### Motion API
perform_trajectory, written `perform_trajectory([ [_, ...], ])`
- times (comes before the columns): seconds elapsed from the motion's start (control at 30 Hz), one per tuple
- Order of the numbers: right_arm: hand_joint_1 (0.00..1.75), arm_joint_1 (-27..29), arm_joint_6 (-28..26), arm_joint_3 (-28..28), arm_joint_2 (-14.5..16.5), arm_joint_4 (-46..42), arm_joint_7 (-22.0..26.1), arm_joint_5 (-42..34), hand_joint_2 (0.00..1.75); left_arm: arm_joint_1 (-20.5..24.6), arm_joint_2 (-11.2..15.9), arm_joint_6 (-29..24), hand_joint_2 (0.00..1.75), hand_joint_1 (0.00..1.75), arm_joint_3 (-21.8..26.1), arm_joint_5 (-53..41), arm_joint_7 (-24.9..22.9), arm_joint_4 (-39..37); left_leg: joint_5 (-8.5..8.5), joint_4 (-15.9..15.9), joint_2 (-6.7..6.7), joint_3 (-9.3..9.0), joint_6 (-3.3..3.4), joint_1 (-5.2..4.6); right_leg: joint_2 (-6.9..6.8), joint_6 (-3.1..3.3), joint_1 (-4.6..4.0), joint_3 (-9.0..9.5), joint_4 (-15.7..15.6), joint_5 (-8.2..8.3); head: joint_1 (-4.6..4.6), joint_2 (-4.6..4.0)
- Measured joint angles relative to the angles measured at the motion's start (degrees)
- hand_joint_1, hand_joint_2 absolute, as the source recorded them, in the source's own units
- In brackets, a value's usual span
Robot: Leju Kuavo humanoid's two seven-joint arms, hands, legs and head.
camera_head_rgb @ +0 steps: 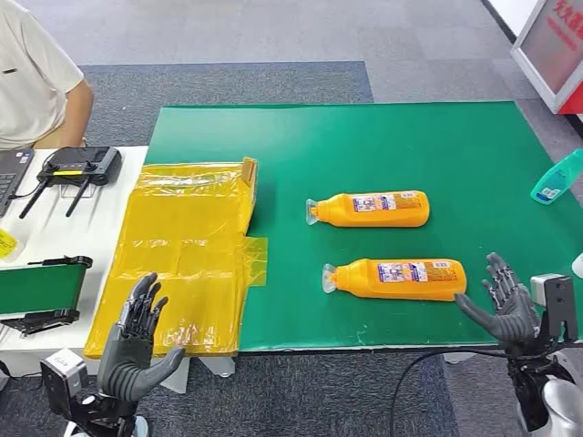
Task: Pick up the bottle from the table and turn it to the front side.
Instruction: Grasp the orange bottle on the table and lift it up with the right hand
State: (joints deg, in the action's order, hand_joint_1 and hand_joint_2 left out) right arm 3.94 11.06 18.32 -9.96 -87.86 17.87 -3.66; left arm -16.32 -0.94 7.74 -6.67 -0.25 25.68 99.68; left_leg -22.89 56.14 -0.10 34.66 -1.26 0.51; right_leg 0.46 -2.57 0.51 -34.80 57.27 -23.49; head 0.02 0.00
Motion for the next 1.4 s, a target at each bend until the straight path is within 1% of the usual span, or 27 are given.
perform_trajectory([
  [0.4,0.0,-0.9,0.4,0.0,0.1,0.3,-0.1,-0.4,1.75,0.1,0.2,0.0,1.75,0.0,0.0,0.1,0.0,-0.4,0.0,0.0,0.0,0.0,0.0,0.0,0.0,0.0,0.0,0.0,0.0,0.0,0.0,0.0],
  [0.5,0.0,-0.9,-0.4,0.0,0.1,0.3,0.0,1.2,1.75,0.2,0.2,0.0,1.75,0.0,-0.1,0.1,0.0,-0.5,0.0,0.0,0.0,0.0,0.0,0.0,0.0,0.0,0.0,0.0,0.0,0.0,0.0,0.0],
  [0.57,0.0,-0.9,-2.1,-0.1,0.0,0.2,0.1,5.3,1.75,0.3,0.2,-0.1,1.75,0.0,-0.1,0.1,0.0,-0.5,0.0,0.0,0.0,0.0,0.0,0.0,0.0,0.0,0.0,0.0,0.0,0.0,0.0,0.0],
  [0.67,0.0,-0.6,-5.0,-1.3,-1.1,-0.1,-0.8,16.1,1.75,0.2,0.2,-0.2,1.75,0.0,-0.1,0.1,0.0,-0.6,0.0,0.0,0.0,0.01,0.0,0.0,0.0,0.0,0.0,0.01,0.0,0.0,0.0,0.0],
  [0.73,0.0,-0.2,-5.5,-3.2,-2.5,-0.5,-2.6,23.8,1.75,0.2,0.2,-0.1,1.75,0.0,-0.1,0.1,-0.2,-0.6,0.0,0.0,0.0,0.01,0.01,0.0,0.0,0.0,0.01,0.01,0.0,0.0,0.0,0.0],
  [0.93,0.0,-0.1,-5.8,-11.3,-8.4,-2.0,-10.2,41.8,1.75,-0.1,0.0,1.9,1.75,0.0,0.0,-0.8,-1.0,-0.6,0.0,0.0,0.0,0.02,0.01,-0.01,0.0,-0.01,0.02,0.03,0.0,0.01,0.01,0.0],
  [1.03,0.0,-1.8,-7.4,-15.9,-11.4,-2.0,-14.3,51.1,1.75,-0.3,-0.6,3.0,1.75,0.0,0.1,-1.5,-1.5,-0.6,0.02,0.0,0.0,0.02,0.02,-0.02,0.0,-0.03,0.02,0.03,0.0,0.03,0.0,0.0],
  [1.13,0.0,-4.6,-9.0,-20.5,-13.4,-1.6,-18.1,60.3,1.75,-0.4,-1.3,3.9,1.75,0.0,0.4,-1.9,-2.0,-0.6,0.06,0.0,0.01,0.0,0.03,-0.01,0.0,-0.04,0.02,0.02,0.0,0.05,0.0,0.0],
  [1.23,0.0,-7.1,-9.7,-24.3,-14.5,-0.7,-20.0,64.9,1.75,-0.3,-1.9,4.4,1.75,0.0,0.8,-2.2,-2.2,-0.6,0.1,0.0,0.0,-0.01,0.05,-0.01,0.0,-0.04,0.01,0.02,0.0,0.05,-0.01,0.0],
  [1.4,0.0,-9.0,-10.0,-27.4,-15.4,0.3,-21.1,67.0,1.75,-0.4,-2.5,4.7,1.75,0.0,1.0,-2.3,-2.4,-0.6,0.1,0.0,-0.01,0.02,0.06,-0.01,-0.01,-0.04,0.01,0.03,0.0,0.05,0.0,0.0],
])
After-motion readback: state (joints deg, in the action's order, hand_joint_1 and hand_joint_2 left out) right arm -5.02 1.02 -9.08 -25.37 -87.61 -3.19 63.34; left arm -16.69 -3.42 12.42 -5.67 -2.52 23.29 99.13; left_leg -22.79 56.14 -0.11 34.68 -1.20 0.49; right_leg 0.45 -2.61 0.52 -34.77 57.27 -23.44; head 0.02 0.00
